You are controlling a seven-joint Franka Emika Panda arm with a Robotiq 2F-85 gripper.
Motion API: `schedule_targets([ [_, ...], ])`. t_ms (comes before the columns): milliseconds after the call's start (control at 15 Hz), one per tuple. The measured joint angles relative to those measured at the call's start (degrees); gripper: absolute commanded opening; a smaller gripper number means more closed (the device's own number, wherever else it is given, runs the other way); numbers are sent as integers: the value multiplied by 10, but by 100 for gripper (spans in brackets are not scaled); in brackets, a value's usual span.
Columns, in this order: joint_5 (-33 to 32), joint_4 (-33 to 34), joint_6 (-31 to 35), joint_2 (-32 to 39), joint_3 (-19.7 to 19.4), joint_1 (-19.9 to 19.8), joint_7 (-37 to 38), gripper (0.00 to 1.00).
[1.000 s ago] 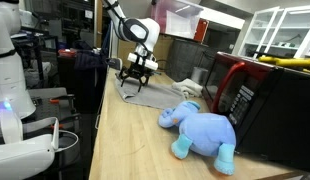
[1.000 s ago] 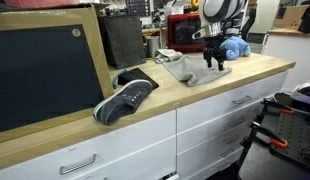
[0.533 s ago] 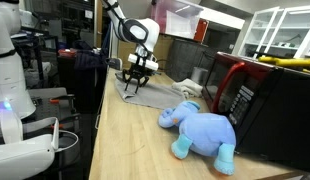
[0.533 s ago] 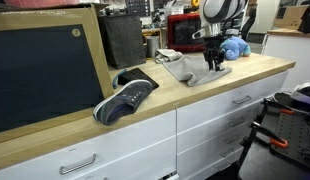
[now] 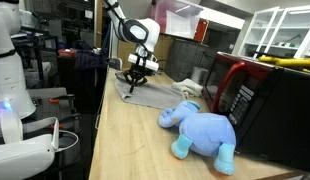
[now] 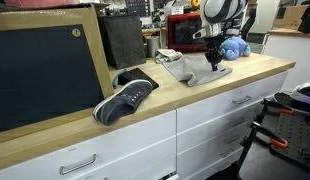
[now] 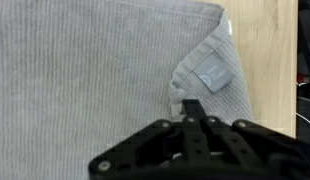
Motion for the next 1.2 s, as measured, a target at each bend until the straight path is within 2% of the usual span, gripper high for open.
schedule_targets([
  [267, 0, 0, 0, -2, -2, -3, 0, 0],
  [333, 0, 0, 0, -3, -2, -3, 0, 26],
  [467, 0, -1, 0, -8, -2, -5, 0, 32],
  [867, 0, -9, 13, -15, -2, -4, 0, 78],
  [933, 0, -14, 20, -15, -2, -4, 0, 34],
  [1000, 0, -18, 28, -15, -2, -3, 0, 39],
  [1067, -1, -23, 36, -15, -2, -2, 0, 38],
  [1200, -1, -30, 47, -14, -2, -1, 0, 23],
])
